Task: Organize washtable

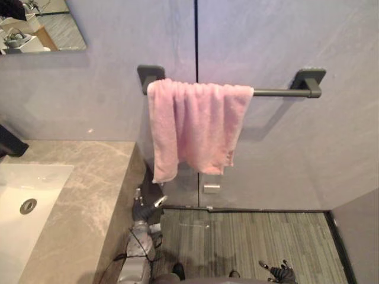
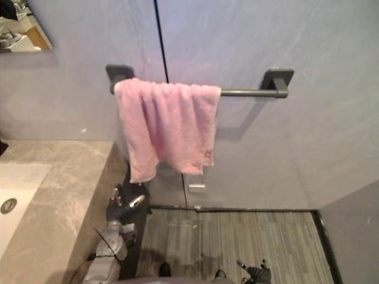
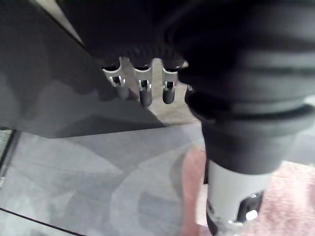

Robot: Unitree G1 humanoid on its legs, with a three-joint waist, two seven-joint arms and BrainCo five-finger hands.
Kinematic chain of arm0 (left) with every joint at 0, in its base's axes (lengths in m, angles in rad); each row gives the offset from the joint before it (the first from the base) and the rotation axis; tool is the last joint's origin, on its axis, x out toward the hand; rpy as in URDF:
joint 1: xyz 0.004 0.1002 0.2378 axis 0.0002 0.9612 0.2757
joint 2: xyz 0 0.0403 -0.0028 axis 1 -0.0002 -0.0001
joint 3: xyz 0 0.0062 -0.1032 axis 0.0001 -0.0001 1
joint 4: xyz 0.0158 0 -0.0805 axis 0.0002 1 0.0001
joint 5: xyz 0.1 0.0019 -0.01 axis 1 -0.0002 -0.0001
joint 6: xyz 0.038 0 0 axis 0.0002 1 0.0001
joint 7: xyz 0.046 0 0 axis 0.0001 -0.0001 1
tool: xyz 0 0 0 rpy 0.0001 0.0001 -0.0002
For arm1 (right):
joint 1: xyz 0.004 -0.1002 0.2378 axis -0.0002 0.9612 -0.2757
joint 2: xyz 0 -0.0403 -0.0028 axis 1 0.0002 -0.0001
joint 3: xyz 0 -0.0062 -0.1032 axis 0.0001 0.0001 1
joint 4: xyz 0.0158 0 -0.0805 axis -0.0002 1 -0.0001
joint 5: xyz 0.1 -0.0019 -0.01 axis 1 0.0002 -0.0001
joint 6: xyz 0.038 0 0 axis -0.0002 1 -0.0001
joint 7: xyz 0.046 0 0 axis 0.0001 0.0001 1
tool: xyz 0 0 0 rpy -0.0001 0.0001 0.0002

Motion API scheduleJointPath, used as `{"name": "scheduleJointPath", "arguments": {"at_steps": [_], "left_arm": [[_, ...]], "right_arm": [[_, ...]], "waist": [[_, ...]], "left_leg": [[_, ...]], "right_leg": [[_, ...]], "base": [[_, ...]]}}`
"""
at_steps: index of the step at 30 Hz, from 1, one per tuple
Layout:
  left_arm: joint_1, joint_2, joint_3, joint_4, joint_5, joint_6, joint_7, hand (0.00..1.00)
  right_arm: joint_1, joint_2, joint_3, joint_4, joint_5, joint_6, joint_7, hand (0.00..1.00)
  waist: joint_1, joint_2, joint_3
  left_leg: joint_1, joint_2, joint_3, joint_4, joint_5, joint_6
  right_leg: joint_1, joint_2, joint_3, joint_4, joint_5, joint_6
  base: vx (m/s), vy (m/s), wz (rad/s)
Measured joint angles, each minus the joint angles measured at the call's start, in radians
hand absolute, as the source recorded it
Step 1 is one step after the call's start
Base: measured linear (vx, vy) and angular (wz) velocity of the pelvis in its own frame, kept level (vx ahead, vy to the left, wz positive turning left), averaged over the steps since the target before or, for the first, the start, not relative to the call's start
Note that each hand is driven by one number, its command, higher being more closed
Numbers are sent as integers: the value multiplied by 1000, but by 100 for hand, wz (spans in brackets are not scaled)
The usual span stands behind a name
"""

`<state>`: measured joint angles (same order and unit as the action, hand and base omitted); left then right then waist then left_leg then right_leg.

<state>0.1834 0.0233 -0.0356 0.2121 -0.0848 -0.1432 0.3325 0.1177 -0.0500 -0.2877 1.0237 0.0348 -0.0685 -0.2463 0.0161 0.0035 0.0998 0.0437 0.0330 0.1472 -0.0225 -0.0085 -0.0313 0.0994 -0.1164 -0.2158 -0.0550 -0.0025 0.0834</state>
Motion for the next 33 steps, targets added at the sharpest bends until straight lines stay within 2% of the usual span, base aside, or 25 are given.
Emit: {"name": "scheduleJointPath", "arguments": {"at_steps": [7,16,26,33], "left_arm": [[-7,2,8,-86,29,-19,66,0],[-73,48,9,-96,27,-22,82,0],[-172,114,12,-63,-41,-42,38,0],[-213,148,26,0,-63,-41,16,0]], "right_arm": [[1,-2,32,-19,-7,-3,-13,0],[4,-35,43,-18,-9,-2,-12,0],[-12,-54,54,-18,-20,0,11,0],[-23,-56,55,-19,-38,0,13,0]], "waist": [[0,3,-3],[-2,3,-4],[-5,1,-6],[-34,-17,-16]], "left_leg": [[3,1,1,1,0,0],[4,2,4,2,0,0],[-1,3,23,-7,0,0],[-2,2,33,-15,0,0]], "right_leg": [[2,0,1,2,0,-1],[1,0,4,4,0,-1],[-18,2,25,-1,4,-3],[-20,3,32,-20,13,-3]], "base": [[-10,-2,0],[-8,-2,0],[-3,-1,-5],[-2,-5,-3]]}}
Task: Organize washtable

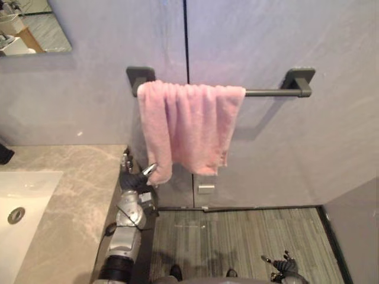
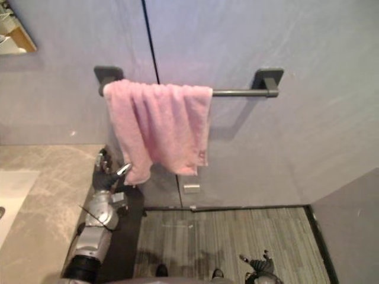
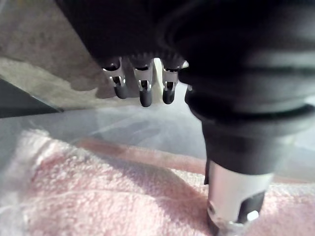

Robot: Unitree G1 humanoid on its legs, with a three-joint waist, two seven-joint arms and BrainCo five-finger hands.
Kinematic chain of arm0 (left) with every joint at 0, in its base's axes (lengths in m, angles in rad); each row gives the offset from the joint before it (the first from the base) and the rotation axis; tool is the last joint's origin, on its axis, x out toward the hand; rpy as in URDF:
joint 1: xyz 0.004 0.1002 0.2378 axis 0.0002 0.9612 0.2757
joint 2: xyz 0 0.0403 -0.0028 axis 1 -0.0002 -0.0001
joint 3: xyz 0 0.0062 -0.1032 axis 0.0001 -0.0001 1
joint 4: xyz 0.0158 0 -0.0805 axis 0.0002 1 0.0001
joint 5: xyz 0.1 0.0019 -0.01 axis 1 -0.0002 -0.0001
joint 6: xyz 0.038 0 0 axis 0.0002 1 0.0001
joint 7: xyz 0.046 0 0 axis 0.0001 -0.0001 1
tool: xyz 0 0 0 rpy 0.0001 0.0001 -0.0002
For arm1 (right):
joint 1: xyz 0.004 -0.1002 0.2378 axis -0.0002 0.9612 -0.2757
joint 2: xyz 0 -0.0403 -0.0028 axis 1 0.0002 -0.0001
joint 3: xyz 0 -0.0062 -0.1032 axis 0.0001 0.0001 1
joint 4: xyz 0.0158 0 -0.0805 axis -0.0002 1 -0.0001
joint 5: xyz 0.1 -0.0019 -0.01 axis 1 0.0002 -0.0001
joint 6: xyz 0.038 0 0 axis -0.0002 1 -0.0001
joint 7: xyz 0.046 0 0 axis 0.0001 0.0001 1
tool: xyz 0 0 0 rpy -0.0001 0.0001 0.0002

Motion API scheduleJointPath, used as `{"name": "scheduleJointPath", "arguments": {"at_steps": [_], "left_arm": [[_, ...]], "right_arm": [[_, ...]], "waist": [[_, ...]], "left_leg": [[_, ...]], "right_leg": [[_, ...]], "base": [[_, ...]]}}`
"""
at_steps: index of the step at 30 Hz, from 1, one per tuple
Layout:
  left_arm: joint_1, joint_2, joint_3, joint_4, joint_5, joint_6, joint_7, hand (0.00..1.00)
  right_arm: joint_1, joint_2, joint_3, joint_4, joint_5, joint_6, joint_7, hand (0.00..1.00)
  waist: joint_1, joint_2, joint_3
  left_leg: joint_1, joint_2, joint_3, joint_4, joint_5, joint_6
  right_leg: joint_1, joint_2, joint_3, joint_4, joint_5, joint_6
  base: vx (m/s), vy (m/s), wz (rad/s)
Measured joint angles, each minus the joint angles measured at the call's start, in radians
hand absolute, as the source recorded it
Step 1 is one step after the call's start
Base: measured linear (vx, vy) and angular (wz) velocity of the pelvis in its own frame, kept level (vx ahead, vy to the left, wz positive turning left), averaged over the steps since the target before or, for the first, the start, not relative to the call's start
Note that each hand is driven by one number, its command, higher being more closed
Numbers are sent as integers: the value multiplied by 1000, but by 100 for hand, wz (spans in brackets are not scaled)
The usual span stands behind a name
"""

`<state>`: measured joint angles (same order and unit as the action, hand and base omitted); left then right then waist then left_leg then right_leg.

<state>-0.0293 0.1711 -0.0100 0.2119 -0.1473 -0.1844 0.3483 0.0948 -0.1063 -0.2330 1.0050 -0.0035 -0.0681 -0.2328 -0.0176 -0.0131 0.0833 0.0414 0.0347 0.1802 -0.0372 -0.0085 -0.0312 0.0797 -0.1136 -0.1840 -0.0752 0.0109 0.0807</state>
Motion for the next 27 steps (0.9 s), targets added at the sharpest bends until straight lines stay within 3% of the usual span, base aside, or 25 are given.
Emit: {"name": "scheduleJointPath", "arguments": {"at_steps": [15,16,27], "left_arm": [[-101,12,-72,146,-18,3,-44,0],[-105,12,-74,155,-18,3,-44,100],[-173,31,-138,207,-15,13,-84,100]], "right_arm": [[2,1,0,-1,-8,4,17,0],[0,1,0,-1,-8,4,17,0],[-13,1,8,-25,-8,4,16,0]], "waist": [[-23,0,0],[-23,0,0],[-37,-1,-1]], "left_leg": [[-8,0,21,-1,0,0],[-8,0,21,-1,0,0],[-7,0,40,-3,0,0]], "right_leg": [[-10,1,23,-22,23,-2],[-11,1,23,-22,24,-2],[-25,1,51,-23,34,-1]], "base": [[-26,-15,-5],[-36,-18,-1],[-25,-18,-8]]}}
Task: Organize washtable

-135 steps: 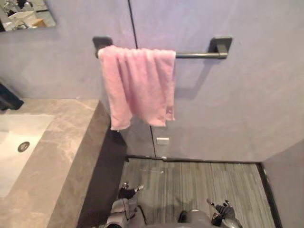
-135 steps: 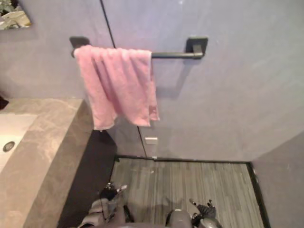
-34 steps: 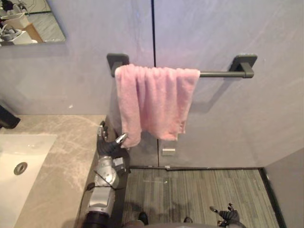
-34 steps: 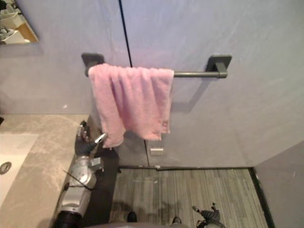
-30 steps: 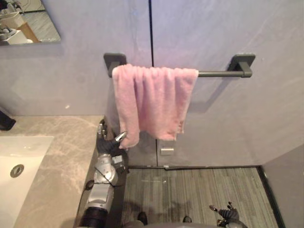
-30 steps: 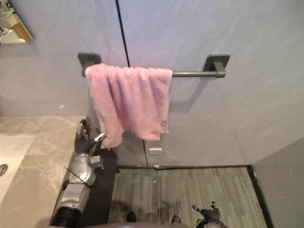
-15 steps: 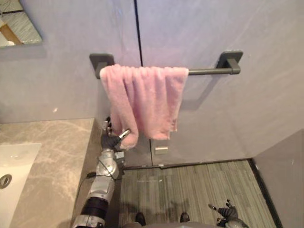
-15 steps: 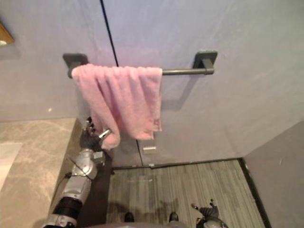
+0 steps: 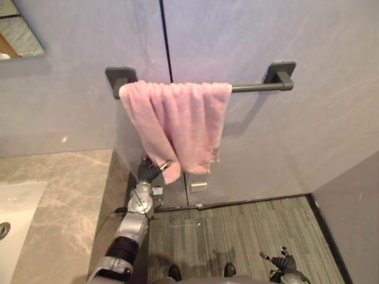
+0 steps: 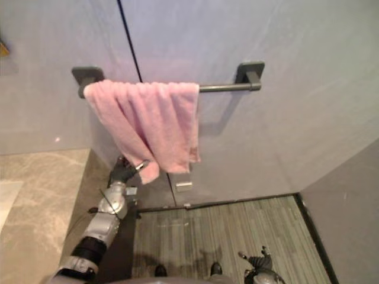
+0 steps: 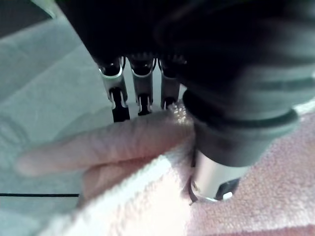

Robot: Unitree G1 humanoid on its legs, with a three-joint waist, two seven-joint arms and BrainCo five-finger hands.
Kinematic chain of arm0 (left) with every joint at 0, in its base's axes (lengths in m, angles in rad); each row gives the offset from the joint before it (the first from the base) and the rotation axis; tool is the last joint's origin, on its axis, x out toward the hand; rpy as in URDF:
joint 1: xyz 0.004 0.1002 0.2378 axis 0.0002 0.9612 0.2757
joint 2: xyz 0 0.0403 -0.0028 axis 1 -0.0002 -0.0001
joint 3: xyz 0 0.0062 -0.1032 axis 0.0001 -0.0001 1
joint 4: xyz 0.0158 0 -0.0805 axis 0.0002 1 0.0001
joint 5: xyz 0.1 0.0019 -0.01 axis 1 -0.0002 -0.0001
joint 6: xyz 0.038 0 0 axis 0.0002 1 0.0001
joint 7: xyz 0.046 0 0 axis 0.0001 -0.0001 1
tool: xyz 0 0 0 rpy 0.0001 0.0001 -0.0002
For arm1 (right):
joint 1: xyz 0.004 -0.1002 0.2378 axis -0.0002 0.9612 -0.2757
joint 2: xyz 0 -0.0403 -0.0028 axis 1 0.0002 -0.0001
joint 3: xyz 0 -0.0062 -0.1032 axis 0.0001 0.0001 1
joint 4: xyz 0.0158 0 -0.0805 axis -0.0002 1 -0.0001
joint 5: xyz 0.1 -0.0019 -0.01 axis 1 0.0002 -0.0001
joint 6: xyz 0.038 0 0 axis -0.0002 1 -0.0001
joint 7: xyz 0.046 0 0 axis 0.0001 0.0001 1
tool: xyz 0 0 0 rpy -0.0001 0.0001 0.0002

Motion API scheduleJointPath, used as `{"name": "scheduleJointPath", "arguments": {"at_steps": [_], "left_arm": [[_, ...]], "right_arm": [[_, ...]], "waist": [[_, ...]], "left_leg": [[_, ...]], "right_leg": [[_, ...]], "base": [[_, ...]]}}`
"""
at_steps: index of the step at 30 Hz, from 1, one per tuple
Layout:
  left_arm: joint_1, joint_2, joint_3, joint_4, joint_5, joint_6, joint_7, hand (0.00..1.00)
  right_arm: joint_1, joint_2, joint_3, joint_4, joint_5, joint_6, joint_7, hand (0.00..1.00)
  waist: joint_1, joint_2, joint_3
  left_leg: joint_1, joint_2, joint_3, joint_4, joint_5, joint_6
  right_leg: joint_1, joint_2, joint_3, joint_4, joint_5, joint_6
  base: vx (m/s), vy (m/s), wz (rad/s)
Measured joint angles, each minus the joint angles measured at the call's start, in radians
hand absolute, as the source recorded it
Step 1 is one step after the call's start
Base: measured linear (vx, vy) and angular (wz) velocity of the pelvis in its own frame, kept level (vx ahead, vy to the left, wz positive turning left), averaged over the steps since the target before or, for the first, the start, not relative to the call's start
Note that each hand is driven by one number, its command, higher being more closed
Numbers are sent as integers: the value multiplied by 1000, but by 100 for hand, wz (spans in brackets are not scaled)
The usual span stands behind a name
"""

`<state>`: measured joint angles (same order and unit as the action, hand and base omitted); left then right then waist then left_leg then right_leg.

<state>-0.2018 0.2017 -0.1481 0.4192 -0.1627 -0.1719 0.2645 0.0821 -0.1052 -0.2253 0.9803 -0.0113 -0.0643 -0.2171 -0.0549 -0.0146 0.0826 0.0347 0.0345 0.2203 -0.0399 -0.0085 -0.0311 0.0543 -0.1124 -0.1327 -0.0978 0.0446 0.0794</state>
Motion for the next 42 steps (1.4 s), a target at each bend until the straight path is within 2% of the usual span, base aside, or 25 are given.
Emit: {"name": "scheduleJointPath", "arguments": {"at_steps": [4,9,15,20,27,29,42], "left_arm": [[-2,1,2,-3,-3,0,1,100],[9,-1,26,-63,-5,0,5,100],[33,-10,47,-156,-4,-3,11,100],[35,-26,40,-202,-4,-10,17,100],[36,-38,1,-218,-15,-13,-5,100],[36,-45,-23,-224,-26,-14,-16,100],[29,-63,-93,-261,-68,-33,-25,100]], "right_arm": [[13,-1,16,-155,-3,-1,-6,0],[36,-1,42,-399,-4,-9,-20,0],[41,-1,48,-641,-11,-46,-19,0],[28,-4,107,-807,-13,-76,8,0],[-90,-88,257,-879,6,-111,85,0],[-122,-101,288,-882,22,-121,105,0],[-256,-139,427,-833,83,-122,129,0]], "waist": [[-19,-1,0],[-18,-5,0],[-12,-7,-1],[-15,-11,-4],[-5,-12,-5],[14,-12,-5],[29,-19,-9]], "left_leg": [[0,-1,4,0,0,0],[0,-1,7,4,0,0],[2,1,29,4,0,0],[3,0,29,4,0,1],[6,0,16,7,1,3],[7,0,11,7,2,5],[-15,-12,-31,6,17,21]], "right_leg": [[-7,0,7,0,11,-6],[-10,0,22,0,18,-1],[-21,-1,50,0,24,5],[-24,-1,56,0,25,6],[-9,-1,53,0,25,6],[-7,-2,50,0,25,6],[-7,-14,9,8,23,8]], "base": [[-38,-14,-8],[-64,-16,-6],[-46,-12,-11],[-12,-12,-7],[-15,-11,4],[-34,-21,7],[-36,-14,10]]}}
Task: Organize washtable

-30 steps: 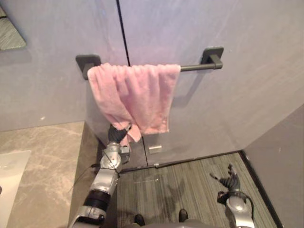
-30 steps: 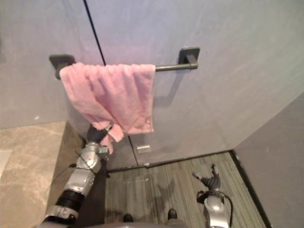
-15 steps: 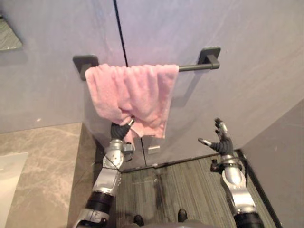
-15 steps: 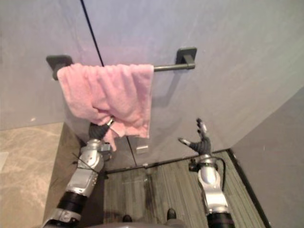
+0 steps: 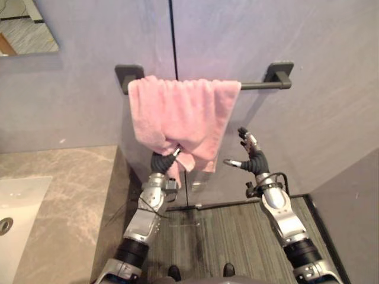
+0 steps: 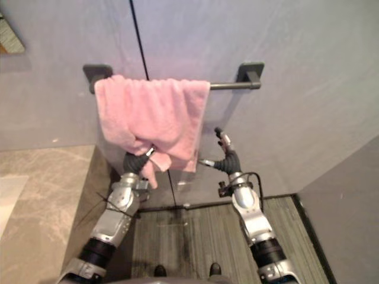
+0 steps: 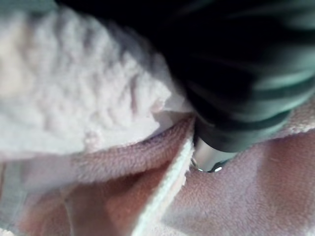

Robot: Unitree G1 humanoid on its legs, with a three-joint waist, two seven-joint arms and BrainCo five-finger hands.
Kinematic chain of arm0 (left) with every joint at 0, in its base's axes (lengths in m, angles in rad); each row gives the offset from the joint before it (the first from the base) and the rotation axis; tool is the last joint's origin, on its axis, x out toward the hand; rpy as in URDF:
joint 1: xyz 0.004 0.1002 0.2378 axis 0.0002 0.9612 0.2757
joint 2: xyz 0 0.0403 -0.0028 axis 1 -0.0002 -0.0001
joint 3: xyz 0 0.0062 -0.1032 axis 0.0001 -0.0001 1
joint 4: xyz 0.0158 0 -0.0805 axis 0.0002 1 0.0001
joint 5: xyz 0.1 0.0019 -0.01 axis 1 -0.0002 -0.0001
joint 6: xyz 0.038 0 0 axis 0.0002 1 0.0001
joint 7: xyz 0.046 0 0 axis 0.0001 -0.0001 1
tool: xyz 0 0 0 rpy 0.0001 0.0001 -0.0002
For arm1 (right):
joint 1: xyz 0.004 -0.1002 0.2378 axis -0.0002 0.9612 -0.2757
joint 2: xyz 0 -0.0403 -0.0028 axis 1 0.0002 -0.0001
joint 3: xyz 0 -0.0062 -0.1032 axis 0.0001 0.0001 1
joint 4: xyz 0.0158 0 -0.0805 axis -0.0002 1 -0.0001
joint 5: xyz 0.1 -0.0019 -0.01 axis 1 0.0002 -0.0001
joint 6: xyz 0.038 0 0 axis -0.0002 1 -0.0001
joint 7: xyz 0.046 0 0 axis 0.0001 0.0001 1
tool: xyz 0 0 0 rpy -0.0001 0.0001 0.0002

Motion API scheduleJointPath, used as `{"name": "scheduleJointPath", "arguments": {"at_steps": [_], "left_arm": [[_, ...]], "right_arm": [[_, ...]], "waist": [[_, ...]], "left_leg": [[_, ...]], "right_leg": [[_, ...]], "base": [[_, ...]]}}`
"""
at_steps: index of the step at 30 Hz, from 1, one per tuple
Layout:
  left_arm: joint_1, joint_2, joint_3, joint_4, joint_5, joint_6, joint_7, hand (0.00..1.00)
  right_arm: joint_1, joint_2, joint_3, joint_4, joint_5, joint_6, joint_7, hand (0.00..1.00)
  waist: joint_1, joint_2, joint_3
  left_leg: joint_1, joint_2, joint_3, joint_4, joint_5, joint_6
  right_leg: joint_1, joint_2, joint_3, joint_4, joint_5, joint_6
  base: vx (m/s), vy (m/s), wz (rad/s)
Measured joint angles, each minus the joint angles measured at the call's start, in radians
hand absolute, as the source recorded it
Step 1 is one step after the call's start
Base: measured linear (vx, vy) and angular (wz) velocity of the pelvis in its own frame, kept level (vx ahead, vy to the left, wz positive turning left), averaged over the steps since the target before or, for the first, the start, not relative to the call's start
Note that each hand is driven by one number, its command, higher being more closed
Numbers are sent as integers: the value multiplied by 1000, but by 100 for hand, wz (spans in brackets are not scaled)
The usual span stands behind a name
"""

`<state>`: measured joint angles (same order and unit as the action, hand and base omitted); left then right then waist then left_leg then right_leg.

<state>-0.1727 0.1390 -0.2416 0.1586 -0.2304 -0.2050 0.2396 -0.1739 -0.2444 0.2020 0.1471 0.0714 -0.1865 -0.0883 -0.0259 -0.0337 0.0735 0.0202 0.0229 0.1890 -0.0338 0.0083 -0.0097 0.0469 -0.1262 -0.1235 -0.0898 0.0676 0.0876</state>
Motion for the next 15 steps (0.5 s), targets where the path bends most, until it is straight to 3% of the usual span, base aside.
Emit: {"name": "scheduleJointPath", "arguments": {"at_steps": [12,13,15], "left_arm": [[-35,-16,-62,-10,-16,-1,2,100],[-43,-16,-69,-10,-17,-1,1,100],[-60,-20,-73,-10,-20,-2,1,100]], "right_arm": [[-118,2,52,126,36,9,-17,0],[-118,3,51,132,36,10,-22,100],[-127,6,51,152,37,17,-30,100]], "waist": [[27,-6,-3],[28,-7,-3],[34,-7,-4]], "left_leg": [[-29,-3,-30,-6,24,1],[-30,-3,-33,-9,27,1],[-30,-3,-42,-21,37,2]], "right_leg": [[-22,-1,-25,15,0,0],[-23,-1,-29,16,0,0],[-25,-1,-39,16,0,0]], "base": [[-47,-15,7],[-29,-16,16],[-29,-19,12]]}}
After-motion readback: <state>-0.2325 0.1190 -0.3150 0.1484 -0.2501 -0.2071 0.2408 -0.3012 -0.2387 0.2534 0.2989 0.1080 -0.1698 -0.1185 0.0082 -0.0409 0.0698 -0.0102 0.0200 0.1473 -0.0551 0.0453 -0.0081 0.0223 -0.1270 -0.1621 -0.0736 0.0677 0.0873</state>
